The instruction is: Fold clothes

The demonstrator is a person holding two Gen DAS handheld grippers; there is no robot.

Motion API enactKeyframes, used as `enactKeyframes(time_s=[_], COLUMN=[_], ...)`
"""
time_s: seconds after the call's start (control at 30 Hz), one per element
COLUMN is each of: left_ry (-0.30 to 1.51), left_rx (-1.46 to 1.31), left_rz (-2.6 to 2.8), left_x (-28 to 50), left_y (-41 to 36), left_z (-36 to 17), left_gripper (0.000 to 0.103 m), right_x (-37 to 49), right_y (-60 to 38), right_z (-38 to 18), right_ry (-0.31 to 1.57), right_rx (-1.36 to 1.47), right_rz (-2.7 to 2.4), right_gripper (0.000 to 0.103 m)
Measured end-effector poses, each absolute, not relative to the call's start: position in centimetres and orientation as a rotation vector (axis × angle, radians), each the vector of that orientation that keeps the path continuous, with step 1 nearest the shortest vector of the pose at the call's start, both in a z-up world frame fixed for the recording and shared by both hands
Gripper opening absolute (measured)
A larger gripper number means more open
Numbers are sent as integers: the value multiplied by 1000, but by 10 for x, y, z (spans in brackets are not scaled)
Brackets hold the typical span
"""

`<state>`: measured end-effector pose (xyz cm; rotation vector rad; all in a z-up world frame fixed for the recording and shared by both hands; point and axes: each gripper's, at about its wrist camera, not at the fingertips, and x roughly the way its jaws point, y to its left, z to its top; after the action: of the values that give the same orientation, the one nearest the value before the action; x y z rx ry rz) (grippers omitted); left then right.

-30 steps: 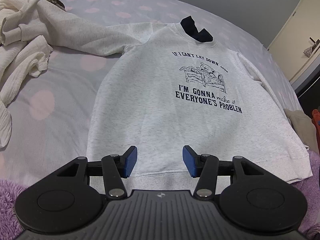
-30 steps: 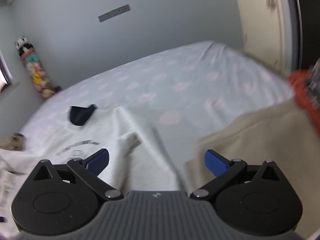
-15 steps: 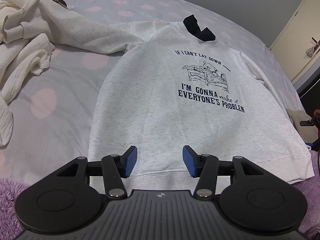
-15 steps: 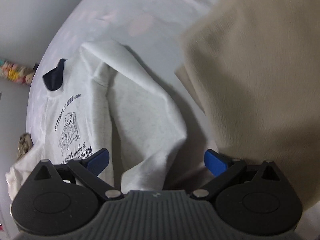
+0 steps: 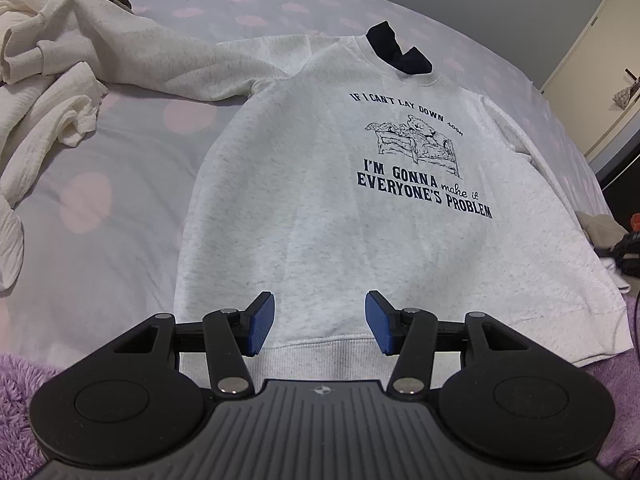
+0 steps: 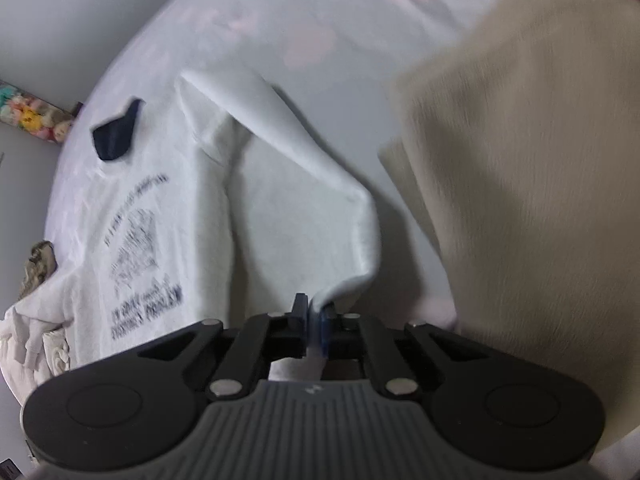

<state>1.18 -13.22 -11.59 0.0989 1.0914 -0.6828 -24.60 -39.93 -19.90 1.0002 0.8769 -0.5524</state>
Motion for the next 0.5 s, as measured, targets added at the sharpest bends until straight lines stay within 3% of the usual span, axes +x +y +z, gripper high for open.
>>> enactKeyframes(time_s=[0.27,0.5], left_ry=[1103,1118], left_rx=[106,103], left_rz=[-682,-653], left_x=[13,20], left_y=[-135,-135], left_z=[-119,-122], left_gripper=[48,48], right_x=[-241,-236], right_y=[-422,-470], right_z=[-104,-57], right_ry=[743,794], right_rx=[817,640], right_rz=[-608,-762], right_gripper=[4,4])
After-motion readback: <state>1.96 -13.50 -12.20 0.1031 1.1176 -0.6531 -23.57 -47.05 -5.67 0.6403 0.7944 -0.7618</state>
